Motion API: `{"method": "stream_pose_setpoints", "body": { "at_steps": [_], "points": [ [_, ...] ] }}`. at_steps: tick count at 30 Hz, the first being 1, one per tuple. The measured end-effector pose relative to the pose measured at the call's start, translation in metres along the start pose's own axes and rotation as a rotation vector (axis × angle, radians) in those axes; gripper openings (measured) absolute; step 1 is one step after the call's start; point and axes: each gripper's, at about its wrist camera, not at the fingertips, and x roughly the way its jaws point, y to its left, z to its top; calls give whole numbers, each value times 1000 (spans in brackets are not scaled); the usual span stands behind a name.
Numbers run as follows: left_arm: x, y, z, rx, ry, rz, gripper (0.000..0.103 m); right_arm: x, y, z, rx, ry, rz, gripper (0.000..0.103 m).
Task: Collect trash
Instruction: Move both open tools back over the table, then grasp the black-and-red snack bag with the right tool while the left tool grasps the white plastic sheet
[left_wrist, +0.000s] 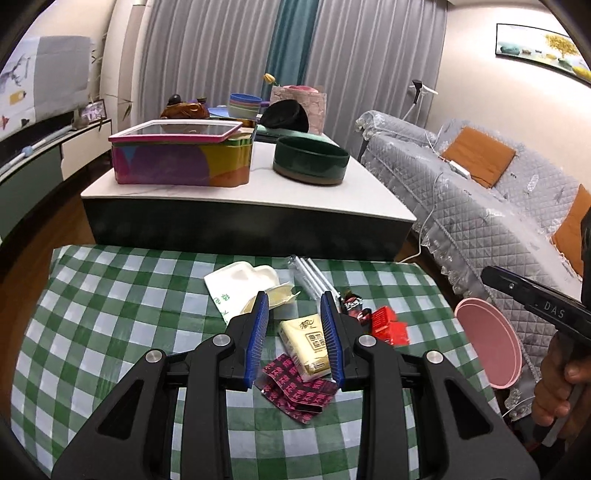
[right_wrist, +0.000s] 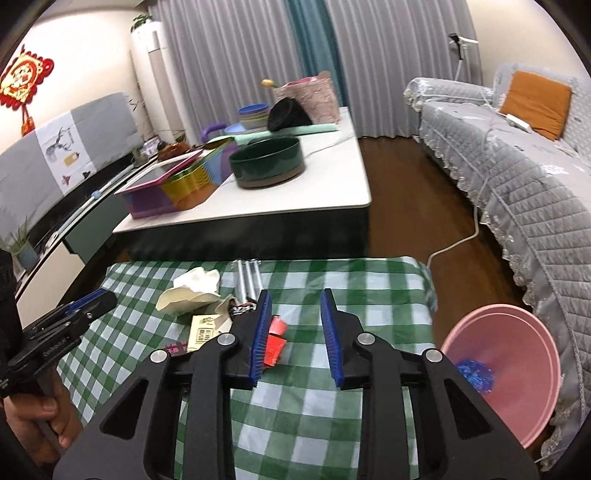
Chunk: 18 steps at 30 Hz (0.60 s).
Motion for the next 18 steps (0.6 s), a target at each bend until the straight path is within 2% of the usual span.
{"method": "stream_pose_setpoints", "body": {
  "at_steps": [6,12,18],
  "points": [
    [14,9,-5,-8,24,4,29,29,21,-6,-35,43,59,26],
    [33,25,-6,-57,50,16,29,58,39,-13,-73,99,110,27],
    [48,27,-7,-66,67,12,29,83,52,-21,-126,141,118,27]
  ]
}}
